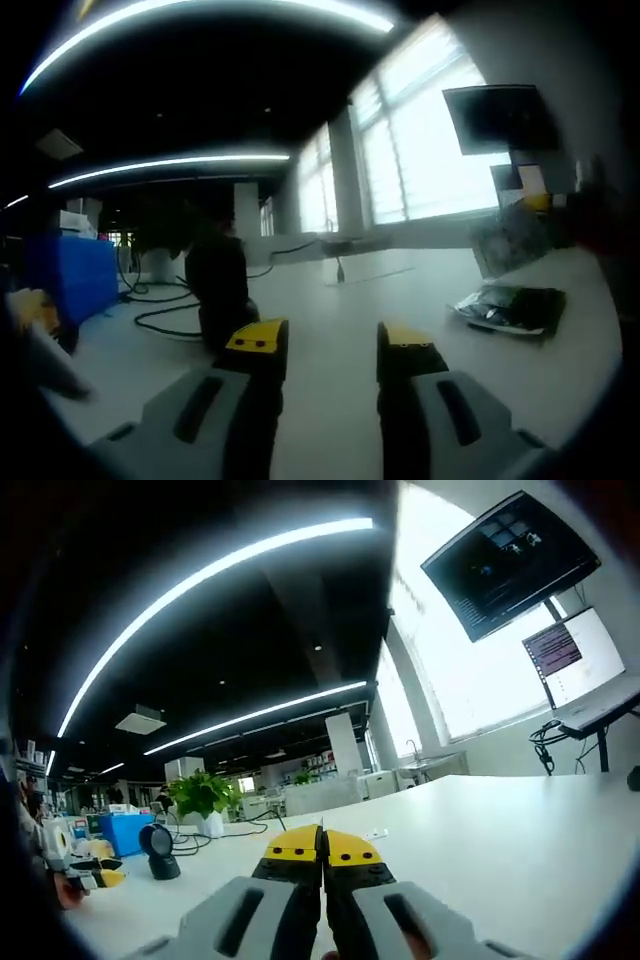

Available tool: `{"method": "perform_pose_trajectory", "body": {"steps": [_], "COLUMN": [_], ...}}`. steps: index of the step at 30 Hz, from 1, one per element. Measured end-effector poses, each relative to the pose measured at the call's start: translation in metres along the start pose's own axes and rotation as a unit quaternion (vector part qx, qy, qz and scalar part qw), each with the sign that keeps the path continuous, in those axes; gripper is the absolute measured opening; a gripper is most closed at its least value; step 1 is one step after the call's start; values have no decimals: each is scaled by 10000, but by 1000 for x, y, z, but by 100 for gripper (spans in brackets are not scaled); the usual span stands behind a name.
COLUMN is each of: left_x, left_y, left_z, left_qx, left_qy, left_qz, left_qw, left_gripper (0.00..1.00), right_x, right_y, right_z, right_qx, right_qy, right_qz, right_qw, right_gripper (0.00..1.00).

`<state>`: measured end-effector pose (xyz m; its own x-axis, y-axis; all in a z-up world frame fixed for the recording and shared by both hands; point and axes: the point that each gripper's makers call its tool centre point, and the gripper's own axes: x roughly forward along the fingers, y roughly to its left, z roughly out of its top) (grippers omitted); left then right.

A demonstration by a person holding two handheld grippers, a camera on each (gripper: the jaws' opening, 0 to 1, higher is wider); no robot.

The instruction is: Clip sheet goods on table flip sheet goods clip sheet goods scan sheet goods put sheet goods back to table

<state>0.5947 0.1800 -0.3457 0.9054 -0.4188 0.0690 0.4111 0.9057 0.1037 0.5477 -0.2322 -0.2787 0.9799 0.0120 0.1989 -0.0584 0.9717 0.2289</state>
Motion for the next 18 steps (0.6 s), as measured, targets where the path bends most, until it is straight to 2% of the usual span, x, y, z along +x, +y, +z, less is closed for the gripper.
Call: {"method": "perform_pose_trajectory", "body": {"steps": [2,4,11,14,18], "left_x": [0,0,-1,-1,-1], "left_y": [0,1,3,3,3], "left_z": [0,0,1,0,0], "left_qx": [-8,-41,-95,-100,-117], "left_qy": [6,2,-17,-11,-5], "left_qz": [8,26,52,51,58], "left_qw": [10000,10000,9999,9999,9999], "left_gripper": [28,28,28,28,28], "right_x": [-3,-8,-22,-28,-34], "right_y": [-7,-20,-67,-82,-90], "right_z": [-2,-3,-20,-27,-35], "right_qx": [-21,-146,86,-11,-241], "right_qy": [-7,-66,81,221,376], "right_qz": [-85,-320,-1034,-1234,-1321], "right_qw": [10000,9994,9946,9921,9902], "right_gripper": [0,0,0,0,0]}}
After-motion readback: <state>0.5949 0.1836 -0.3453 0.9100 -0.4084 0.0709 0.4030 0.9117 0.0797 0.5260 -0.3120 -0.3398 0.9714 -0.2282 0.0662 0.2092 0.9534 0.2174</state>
